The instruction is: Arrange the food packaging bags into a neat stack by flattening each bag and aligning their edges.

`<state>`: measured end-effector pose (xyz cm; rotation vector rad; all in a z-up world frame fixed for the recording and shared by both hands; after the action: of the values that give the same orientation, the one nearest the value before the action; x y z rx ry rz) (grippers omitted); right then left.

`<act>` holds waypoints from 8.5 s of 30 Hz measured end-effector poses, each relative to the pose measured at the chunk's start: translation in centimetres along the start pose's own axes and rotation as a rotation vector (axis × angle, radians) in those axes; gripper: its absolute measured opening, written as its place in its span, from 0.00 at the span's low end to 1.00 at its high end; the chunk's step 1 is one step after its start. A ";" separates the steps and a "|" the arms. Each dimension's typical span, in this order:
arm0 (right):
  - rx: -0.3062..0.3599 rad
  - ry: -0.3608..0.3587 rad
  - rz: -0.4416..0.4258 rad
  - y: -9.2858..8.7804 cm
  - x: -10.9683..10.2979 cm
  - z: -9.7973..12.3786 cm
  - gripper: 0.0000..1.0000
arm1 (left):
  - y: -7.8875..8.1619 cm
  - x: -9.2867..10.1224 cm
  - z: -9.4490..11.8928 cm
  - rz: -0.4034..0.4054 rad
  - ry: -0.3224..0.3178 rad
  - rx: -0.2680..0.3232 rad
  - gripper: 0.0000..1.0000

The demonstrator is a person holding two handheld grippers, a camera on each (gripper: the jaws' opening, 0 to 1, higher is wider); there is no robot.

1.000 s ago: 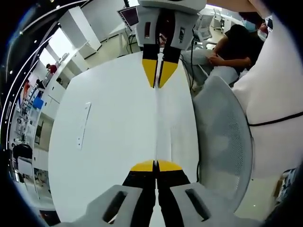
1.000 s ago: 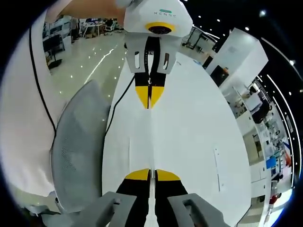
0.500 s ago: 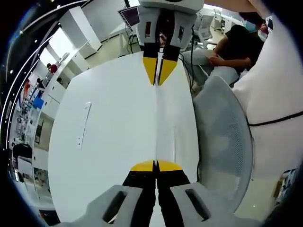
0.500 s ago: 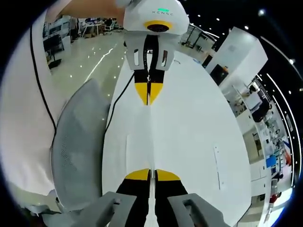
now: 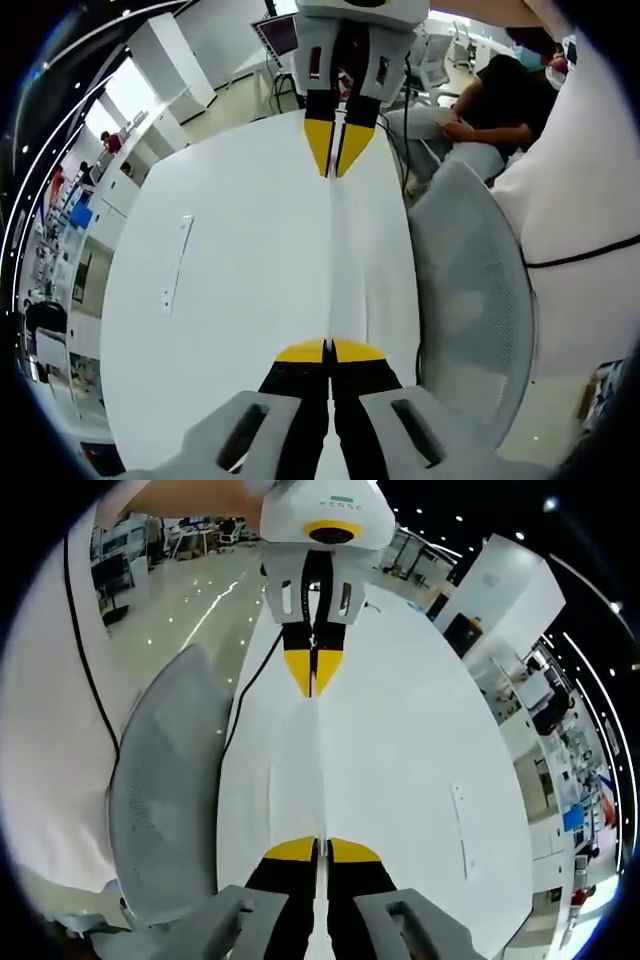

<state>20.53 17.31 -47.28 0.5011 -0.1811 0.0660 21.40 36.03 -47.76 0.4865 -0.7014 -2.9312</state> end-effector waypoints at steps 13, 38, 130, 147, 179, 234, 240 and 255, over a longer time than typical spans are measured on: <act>-0.004 -0.004 0.010 0.3 0.1 -0.2 0.00 | -0.2 0.0 0.0 -0.001 0.013 -0.006 0.00; 0.019 0.006 -0.043 0.3 0.5 -0.1 0.08 | 0.3 0.7 0.2 -0.004 0.020 -0.006 0.00; 0.049 0.101 -0.048 3.9 0.3 -2.4 0.00 | 0.9 1.1 0.5 -0.004 0.056 0.044 0.00; 0.047 0.094 -0.050 3.8 0.3 -2.2 0.00 | 1.0 1.3 0.5 -0.005 0.069 0.059 0.00; 0.027 0.068 -0.081 4.1 0.3 -2.2 0.00 | 5.5 3.3 0.4 -0.053 0.052 0.200 0.07; 0.048 0.036 -0.152 4.7 0.4 -3.1 0.00 | 3.7 5.9 -2.6 -0.036 -0.053 0.101 0.00; 0.052 0.023 -0.161 4.4 0.8 -3.2 0.00 | 3.6 6.5 -2.7 -0.029 -0.056 0.107 0.00; 0.071 -0.027 -0.196 3.7 1.7 -3.0 0.00 | 3.3 7.5 -2.8 0.002 -0.048 0.127 0.00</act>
<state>22.24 22.04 -47.80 0.5889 -0.1553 -0.1258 15.30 30.68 -50.76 0.4269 -0.8984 -2.9181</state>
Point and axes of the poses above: the point that each gripper's makers call its tool centre point, and the gripper's own axes: z roughly backward along the fingers, x roughly to its right, y roughly out of its top, the point moved 8 cm from there along z, roughly backward along the fingers, and after that the axes turned 6 degrees about y, right-handed, at the moved point
